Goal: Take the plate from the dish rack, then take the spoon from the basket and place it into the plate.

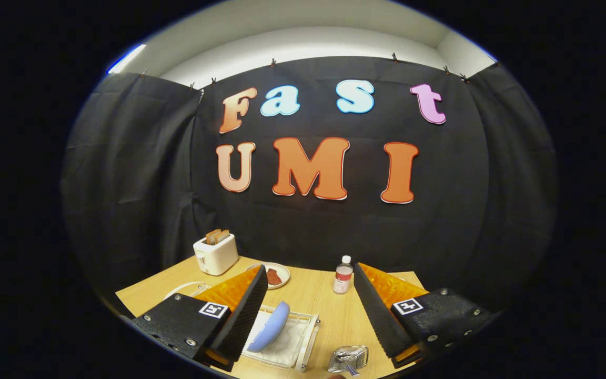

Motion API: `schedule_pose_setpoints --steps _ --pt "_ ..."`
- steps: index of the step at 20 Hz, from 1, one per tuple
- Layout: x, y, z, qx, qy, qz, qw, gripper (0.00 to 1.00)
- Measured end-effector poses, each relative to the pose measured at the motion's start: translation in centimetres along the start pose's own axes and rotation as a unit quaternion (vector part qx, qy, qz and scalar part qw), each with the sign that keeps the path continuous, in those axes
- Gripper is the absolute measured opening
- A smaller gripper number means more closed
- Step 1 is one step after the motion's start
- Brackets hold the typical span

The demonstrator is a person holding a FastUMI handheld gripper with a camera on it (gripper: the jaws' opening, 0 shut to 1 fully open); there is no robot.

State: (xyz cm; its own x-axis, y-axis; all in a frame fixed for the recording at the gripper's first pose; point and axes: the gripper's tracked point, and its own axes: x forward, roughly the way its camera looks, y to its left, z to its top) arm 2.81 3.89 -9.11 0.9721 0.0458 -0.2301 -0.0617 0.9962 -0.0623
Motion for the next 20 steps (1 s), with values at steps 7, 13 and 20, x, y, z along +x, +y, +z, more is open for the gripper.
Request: schedule_pose_setpoints --steps 7,13,20 --pt "3.8 3.3 -6.7 -0.008 0.121 0.017 0.992 0.98" --pt "6.4 5.5 -11.7 -0.018 0.225 0.032 0.974 0.96" --pt "7.4 7.0 -16.8 -0.028 0.33 0.032 0.943 0.8"
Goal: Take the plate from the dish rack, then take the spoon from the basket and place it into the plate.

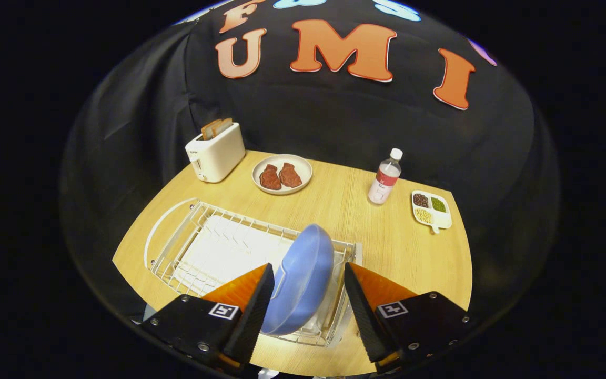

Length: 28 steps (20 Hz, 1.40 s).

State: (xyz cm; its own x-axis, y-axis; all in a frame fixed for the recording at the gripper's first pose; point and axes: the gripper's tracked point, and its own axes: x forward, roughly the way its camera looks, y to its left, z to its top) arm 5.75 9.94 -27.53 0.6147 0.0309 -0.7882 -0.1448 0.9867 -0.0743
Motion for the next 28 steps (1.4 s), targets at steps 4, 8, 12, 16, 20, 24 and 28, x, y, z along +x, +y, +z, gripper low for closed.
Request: schedule_pose_setpoints --steps 4,8,12,16,20,24,28 --pt "1.6 0.4 -0.9 0.014 0.029 -0.005 0.999 0.69" --pt "3.3 0.4 -2.7 0.049 0.073 -0.02 0.996 0.51" --pt "4.0 0.2 -3.9 0.081 0.107 -0.031 0.99 0.4" --pt "3.0 -0.8 -3.3 0.134 0.108 -0.055 0.983 0.31" --pt "1.5 -1.3 -3.5 0.133 0.113 -0.068 0.982 0.3" --pt "1.2 -1.7 -3.6 0.133 0.114 -0.081 0.981 0.3" --pt "0.6 -1.5 -3.1 0.116 0.109 -0.103 0.982 0.3"
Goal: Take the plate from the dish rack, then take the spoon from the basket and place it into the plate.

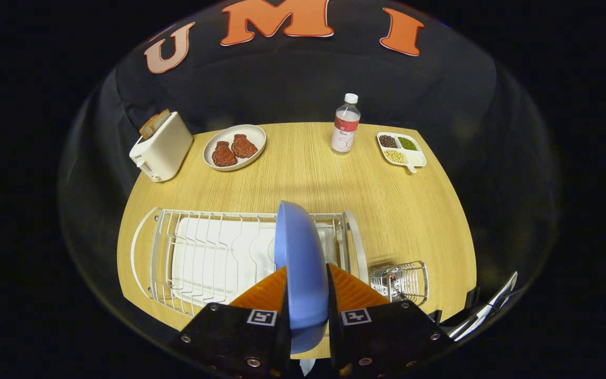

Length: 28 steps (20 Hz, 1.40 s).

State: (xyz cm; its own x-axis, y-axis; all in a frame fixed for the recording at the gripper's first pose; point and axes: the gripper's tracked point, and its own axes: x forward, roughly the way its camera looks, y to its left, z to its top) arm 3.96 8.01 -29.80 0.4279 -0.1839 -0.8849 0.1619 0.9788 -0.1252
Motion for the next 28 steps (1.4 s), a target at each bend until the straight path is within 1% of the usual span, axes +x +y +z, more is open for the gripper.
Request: schedule_pose_setpoints --steps 2,5,6,7,9,14,17,20,23,26,28 --pt "-0.7 -0.4 0.7 -0.003 -0.015 -0.02 1.0 0.3" --pt "-1.9 -0.9 1.5 -0.013 -0.038 -0.029 0.999 0.28" --pt "-2.4 -0.5 1.6 -0.008 -0.041 -0.012 0.999 0.23" --pt "-2.6 -0.4 1.3 -0.004 -0.041 -0.005 0.999 0.22" --pt "-3.2 -0.7 0.6 0.0 -0.039 0.011 0.999 0.21" --pt "-5.5 -1.3 -2.0 0.036 -0.032 0.084 0.995 0.21" --pt "-6.6 -2.4 -4.7 0.055 -0.025 0.119 0.991 0.21" --pt "-7.1 -3.3 -7.9 0.086 -0.015 0.157 0.984 0.21" --pt "-6.7 -4.9 -11.3 0.117 -0.008 0.172 0.978 0.21" --pt "-6.5 -5.3 -14.7 0.152 0.005 0.198 0.968 0.21" --pt "-6.3 -5.5 -16.8 0.169 0.011 0.207 0.964 0.21"
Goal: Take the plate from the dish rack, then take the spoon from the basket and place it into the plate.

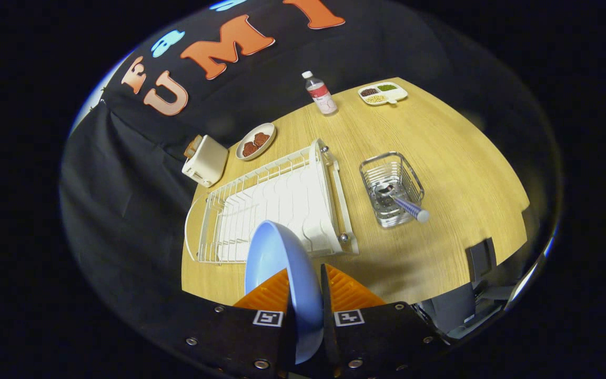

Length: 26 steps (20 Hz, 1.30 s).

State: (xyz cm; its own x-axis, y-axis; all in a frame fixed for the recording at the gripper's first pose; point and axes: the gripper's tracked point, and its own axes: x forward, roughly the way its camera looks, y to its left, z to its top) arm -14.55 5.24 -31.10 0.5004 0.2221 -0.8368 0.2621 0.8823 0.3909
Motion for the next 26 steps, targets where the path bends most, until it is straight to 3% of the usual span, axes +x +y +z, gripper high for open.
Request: schedule_pose_setpoints --steps 6,14,17,21,26 --pt "2.2 -2.3 -5.1 0.033 0.021 0.01 0.999 0.21" --pt "6.7 -4.1 -7.8 0.055 0.059 0.02 0.996 0.21" --pt "7.6 -4.3 -8.2 0.062 0.06 0.033 0.996 0.21" --pt "9.2 -4.9 -8.9 0.124 0.071 0.059 0.988 0.21" --pt "10.8 -5.1 -7.9 0.105 0.03 0.055 0.992 0.26"
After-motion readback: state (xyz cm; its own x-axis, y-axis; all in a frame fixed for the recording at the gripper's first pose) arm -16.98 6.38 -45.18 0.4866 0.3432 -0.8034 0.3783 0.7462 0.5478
